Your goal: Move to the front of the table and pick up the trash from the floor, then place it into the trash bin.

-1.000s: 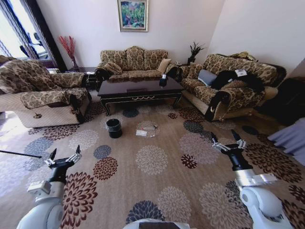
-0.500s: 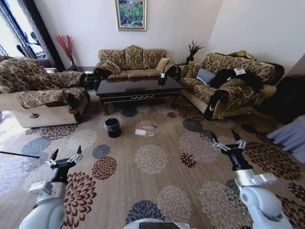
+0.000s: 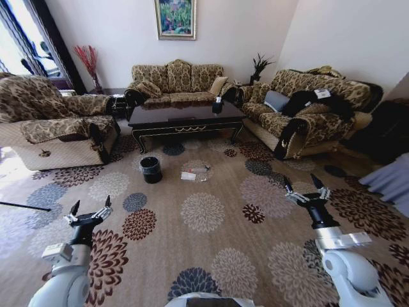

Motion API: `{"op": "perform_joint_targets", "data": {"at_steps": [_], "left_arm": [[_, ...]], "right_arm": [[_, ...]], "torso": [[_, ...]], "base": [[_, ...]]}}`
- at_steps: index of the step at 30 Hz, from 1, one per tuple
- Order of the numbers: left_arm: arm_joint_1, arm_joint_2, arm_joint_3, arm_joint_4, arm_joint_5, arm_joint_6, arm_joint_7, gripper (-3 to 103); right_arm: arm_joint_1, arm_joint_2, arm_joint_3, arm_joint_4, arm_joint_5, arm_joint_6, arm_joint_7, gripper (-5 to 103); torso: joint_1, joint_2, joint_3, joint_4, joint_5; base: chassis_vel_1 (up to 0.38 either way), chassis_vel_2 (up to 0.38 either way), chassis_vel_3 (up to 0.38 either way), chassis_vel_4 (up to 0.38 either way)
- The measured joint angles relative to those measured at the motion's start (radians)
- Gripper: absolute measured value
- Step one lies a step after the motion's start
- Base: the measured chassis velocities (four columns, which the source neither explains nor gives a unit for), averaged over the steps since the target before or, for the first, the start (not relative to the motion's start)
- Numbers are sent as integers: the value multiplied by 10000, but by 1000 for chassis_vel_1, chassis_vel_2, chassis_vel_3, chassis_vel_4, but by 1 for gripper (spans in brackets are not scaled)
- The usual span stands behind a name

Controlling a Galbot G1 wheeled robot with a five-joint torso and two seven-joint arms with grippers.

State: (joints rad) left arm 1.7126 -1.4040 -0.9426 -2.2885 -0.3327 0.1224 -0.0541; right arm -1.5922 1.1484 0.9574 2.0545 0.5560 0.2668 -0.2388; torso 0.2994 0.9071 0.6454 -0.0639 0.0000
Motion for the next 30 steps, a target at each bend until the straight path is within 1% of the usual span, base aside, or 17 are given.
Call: {"op": "perform_joint_targets", "data": {"at_steps": [5, 10, 11, 16, 19, 21, 23, 30], "left_arm": [[-55, -3, 14, 70, 22, -6, -5, 100], [-84, -3, 42, 89, 40, -6, -6, 100], [-96, -3, 48, 112, 48, -7, -7, 100], [-112, -9, 64, 154, 74, -2, -13, 100], [-112, -20, 73, 157, 85, 0, -17, 100], [-105, -24, 74, 158, 102, 0, -19, 100], [-96, -28, 74, 158, 111, 0, -19, 100], [-65, -63, 75, 143, 184, -35, -19, 100]], "right_arm": [[70, -22, -29, -91, 5, 1, 0, 100], [113, -37, -51, -136, 7, 1, 1, 100], [135, -44, -60, -163, 7, 0, 1, 100], [155, -49, -68, -205, 7, 1, 3, 100], [156, -49, -69, -207, 7, 0, 3, 100], [155, -45, -69, -206, 7, 1, 3, 100], [148, -39, -69, -204, 7, 1, 4, 100], [138, -29, -66, -203, 7, 11, 2, 100]], "torso": [[-114, -270, -157, 0, 0], [-183, -436, -252, 1, 0], [-225, -522, -297, 2, 0], [-326, -750, -426, -3, 0], [-370, -861, -489, 0, 0], [-430, -1004, -573, 3, 0], [-485, -1130, -645, -1, -1], [-581, -1343, -761, -3, 0]], "base": [[0, 0, 0, 0], [0, 0, 0, 0], [0, 0, 0, 0], [0, 0, 0, 0], [0, 0, 0, 0], [0, 0, 0, 0], [0, 0, 0, 0], [0, 0, 0, 0]]}}
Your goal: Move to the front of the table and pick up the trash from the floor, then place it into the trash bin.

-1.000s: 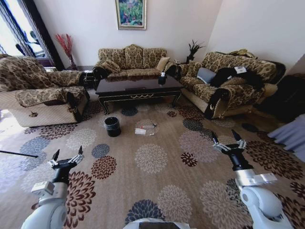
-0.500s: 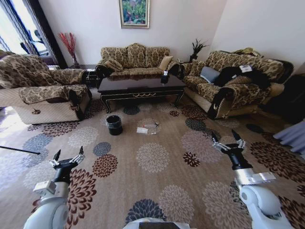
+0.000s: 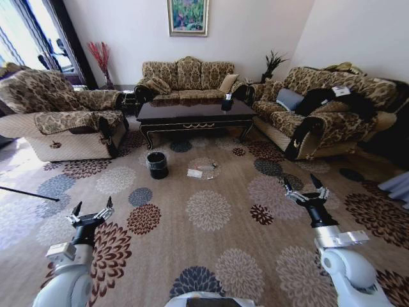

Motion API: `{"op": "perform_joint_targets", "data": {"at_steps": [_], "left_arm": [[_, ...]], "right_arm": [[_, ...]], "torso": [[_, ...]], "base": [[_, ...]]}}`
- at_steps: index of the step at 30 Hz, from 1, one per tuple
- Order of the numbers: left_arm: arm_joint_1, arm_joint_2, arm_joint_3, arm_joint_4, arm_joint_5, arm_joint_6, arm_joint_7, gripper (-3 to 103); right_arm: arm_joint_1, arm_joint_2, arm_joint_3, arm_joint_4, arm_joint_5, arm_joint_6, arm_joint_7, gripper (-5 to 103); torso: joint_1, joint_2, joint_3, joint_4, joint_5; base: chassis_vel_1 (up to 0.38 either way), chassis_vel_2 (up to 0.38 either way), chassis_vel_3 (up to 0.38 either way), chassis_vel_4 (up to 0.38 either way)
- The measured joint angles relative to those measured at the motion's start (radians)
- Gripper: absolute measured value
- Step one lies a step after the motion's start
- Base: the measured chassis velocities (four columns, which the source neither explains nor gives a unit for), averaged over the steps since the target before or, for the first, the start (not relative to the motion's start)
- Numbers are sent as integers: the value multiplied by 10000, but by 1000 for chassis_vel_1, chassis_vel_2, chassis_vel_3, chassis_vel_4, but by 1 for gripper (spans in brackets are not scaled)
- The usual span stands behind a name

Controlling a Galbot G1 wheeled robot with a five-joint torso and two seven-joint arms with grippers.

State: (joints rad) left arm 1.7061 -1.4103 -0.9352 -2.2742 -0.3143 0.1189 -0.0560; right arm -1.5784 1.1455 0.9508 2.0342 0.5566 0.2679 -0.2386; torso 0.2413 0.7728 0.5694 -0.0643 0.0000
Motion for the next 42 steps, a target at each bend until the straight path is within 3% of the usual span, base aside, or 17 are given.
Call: {"op": "perform_joint_targets", "data": {"at_steps": [42], "left_arm": [[51, 125, -72, -76, 58, -58, 51, 100]], "right_arm": [[73, -73, -48, -122, 37, 62, -4, 100]], "torso": [[-772, -1835, -1062, 0, 0]], "base": [[0, 0, 0, 0]]}}
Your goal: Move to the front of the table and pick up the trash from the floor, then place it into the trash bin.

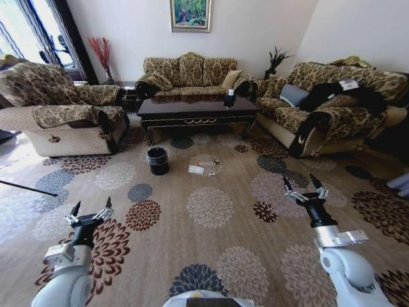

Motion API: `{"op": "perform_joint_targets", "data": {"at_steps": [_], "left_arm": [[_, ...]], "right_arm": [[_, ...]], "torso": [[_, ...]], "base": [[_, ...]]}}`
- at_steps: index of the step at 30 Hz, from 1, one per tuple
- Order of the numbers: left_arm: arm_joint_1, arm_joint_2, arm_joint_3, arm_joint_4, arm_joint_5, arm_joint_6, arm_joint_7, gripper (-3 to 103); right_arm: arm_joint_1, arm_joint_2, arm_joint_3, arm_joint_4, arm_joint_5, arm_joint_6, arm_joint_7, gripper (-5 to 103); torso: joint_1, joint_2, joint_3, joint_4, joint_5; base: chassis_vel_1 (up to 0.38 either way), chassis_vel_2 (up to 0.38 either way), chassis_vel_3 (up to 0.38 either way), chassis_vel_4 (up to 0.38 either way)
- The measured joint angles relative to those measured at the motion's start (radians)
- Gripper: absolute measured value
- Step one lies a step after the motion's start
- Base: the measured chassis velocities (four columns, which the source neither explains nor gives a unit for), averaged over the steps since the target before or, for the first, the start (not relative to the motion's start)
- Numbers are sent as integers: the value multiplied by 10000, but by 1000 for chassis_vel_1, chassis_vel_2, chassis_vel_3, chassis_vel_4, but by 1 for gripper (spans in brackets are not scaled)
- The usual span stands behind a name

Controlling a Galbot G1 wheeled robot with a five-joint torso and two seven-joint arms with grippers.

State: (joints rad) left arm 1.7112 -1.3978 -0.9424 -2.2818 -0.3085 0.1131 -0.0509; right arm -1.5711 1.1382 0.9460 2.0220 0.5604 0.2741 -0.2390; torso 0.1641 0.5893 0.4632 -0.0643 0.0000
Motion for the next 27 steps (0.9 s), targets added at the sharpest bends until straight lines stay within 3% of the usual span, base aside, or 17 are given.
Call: {"op": "perform_joint_targets", "data": {"at_steps": [22, 27], "left_arm": [[130, -44, -86, -290, 33, 55, 57, 100], [205, -20, -269, -399, 120, 61, 262, 100]], "right_arm": [[11, 51, 0, 17, -45, 6, 46, 100], [27, 65, 38, 111, -186, 6, 426, 100]], "torso": [[-342, -859, -518, 0, 0], [-428, -1064, -636, 0, 0]], "base": [[0, 0, 0, 0], [0, 0, 0, 0]]}}
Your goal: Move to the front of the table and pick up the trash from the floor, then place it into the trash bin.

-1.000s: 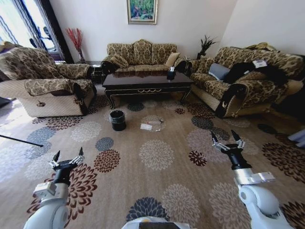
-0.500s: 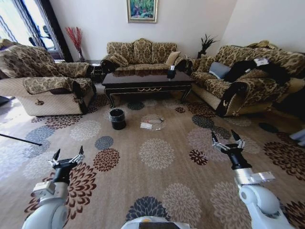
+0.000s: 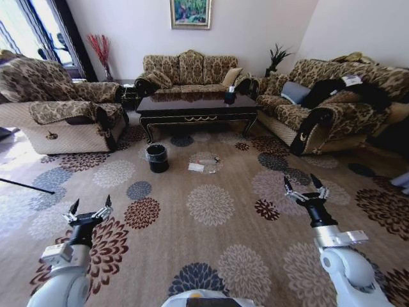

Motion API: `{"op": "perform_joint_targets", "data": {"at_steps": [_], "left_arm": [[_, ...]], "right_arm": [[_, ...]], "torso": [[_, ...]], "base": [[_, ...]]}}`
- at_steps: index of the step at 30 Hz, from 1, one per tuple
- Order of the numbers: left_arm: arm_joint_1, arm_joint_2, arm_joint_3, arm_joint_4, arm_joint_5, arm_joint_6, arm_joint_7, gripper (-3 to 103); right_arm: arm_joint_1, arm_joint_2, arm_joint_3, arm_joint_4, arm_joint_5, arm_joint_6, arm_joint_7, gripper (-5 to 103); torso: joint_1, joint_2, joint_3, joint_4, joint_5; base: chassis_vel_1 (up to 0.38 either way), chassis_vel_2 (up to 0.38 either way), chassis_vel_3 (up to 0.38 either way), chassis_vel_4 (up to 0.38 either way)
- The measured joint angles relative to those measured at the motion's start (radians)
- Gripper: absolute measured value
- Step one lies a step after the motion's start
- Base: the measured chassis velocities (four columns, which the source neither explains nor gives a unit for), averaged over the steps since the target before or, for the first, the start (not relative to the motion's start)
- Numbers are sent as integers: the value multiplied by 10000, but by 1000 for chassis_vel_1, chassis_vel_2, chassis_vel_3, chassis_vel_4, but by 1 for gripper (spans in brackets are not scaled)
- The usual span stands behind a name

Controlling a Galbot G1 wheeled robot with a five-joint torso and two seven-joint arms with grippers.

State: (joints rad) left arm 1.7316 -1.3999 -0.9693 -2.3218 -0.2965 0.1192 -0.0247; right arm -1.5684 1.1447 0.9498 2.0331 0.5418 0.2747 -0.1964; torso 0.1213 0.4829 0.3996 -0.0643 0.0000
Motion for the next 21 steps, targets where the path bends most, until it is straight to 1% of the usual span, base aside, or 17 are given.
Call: {"op": "perform_joint_targets", "data": {"at_steps": [3, 5, 7, 9, 11, 12, 14, 16, 18, 19, 21], "left_arm": [[-23, 41, -220, 2, 51, -2, 246, 100], [-41, 62, -292, 19, 81, -5, 298, 100], [-64, 88, -382, 31, 109, -7, 360, 100], [-65, 84, -408, 31, 157, -12, 385, 100], [-53, 63, -408, 23, 188, -19, 390, 100], [-53, 63, -408, 23, 188, -19, 390, 100], [-47, 57, -411, 20, 229, -27, 394, 100], [-49, 55, -417, 20, 265, -32, 395, 100], [-53, 53, -417, 20, 273, -33, 397, 100], [-62, 42, -413, 21, 310, -36, 402, 100], [-67, 21, -396, 26, 353, -46, 412, 100]], "right_arm": [[33, -29, 46, 62, -69, 43, 116, 100], [27, -44, 70, 65, -144, 44, 84, 100], [-56, -68, 138, 65, -431, -95, 27, 100], [-204, -86, 144, 67, -591, -431, 179, 100], [-439, -136, 144, 238, -575, -985, 470, 100], [-439, -136, 144, 238, -575, -985, 470, 100], [-568, -234, 161, 411, -566, -1369, 581, 100], [-608, -404, 216, 548, -595, -1708, 560, 100], [-618, -456, 232, 597, -609, -1836, 533, 100], [-677, -533, 301, 719, -679, -2214, 420, 100], [-767, -595, 367, 823, -751, -2503, 165, 100]], "torso": [[-66, -146, -82, 0, 0], [-82, -197, -116, 1, 0], [-113, -298, -184, 1, -1], [-146, -397, -250, 0, 1], [-186, -494, -305, -2, 1], [-186, -494, -305, -2, 1], [-225, -576, -352, -2, 0], [-264, -679, -417, 3, -1], [-274, -712, -439, 3, -1], [-297, -783, -483, 2, 0], [-334, -876, -540, -3, -1]], "base": [[0, 0, 0, 0], [0, 0, 0, 0], [0, 0, 0, 0], [0, 0, 0, 0], [0, 0, 0, 0], [0, 0, 0, 0], [0, 0, 0, 0], [0, 0, 0, 0], [0, 0, 0, 0], [0, 0, 0, 0], [0, 0, 0, 0]]}}
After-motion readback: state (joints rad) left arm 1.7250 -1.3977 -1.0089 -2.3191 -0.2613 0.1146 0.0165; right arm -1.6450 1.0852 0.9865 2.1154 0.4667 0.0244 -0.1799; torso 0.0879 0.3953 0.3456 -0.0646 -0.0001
